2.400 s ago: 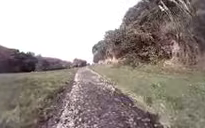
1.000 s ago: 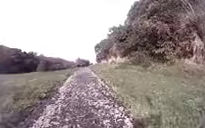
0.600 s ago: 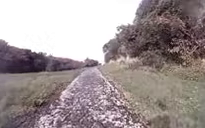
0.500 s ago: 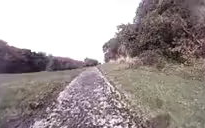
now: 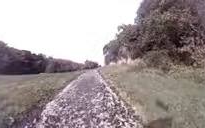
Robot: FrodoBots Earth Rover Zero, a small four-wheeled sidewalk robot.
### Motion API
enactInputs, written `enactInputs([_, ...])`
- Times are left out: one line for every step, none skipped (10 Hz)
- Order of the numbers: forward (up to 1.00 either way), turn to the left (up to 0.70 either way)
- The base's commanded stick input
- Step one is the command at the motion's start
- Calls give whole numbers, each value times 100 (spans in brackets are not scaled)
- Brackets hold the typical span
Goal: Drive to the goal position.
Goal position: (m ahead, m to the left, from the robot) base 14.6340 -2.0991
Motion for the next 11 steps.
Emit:
enactInputs([100, 2])
enactInputs([100, 37])
enactInputs([100, 39])
enactInputs([100, 40])
enactInputs([100, 40])
enactInputs([100, 38])
enactInputs([100, 33])
enactInputs([100, 11])
enactInputs([100, 0])
enactInputs([100, 0])
enactInputs([100, 0])
